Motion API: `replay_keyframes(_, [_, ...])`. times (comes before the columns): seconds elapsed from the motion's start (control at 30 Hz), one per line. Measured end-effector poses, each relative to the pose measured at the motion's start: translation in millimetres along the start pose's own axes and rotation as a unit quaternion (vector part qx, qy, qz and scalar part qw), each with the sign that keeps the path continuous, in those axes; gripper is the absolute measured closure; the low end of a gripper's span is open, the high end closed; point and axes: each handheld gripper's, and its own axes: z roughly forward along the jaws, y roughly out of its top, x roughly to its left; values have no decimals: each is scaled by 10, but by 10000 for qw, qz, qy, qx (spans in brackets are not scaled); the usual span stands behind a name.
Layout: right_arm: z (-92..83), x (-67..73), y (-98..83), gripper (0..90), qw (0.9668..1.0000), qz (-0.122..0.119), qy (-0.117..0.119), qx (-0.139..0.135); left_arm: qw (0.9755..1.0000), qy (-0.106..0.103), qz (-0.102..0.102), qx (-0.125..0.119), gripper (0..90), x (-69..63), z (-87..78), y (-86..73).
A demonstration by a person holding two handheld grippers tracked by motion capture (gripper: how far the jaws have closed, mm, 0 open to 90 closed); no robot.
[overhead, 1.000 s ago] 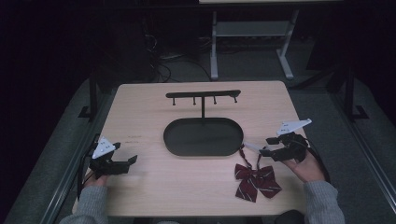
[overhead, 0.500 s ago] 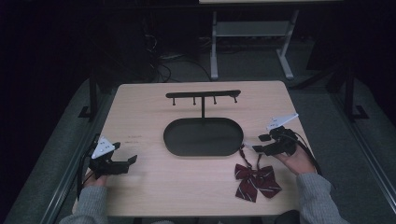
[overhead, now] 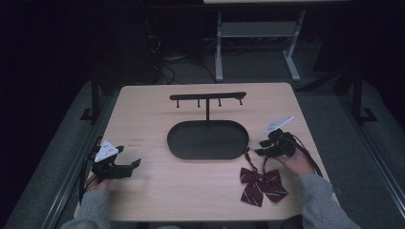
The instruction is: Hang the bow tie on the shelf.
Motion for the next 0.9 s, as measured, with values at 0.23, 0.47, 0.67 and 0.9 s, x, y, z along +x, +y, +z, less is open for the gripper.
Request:
replay_keyframes(0.23, [82,-17,-12,742,9998,-106,-27,193,10000,3,8,9,130,2,-8,3])
replay_keyframes(0.47, [83,-9,-23,842,9996,-136,-1,235,10000,2,4,-12,130,4,-12,5])
replay_keyframes(0.67, [80,-8,-25,867,9996,-147,50,239,10000,-3,7,3,130,2,-11,3])
replay_keyframes(0.9, [14,22,-23,872,9998,-144,50,139,10000,-16,9,-1,130,0,-9,6])
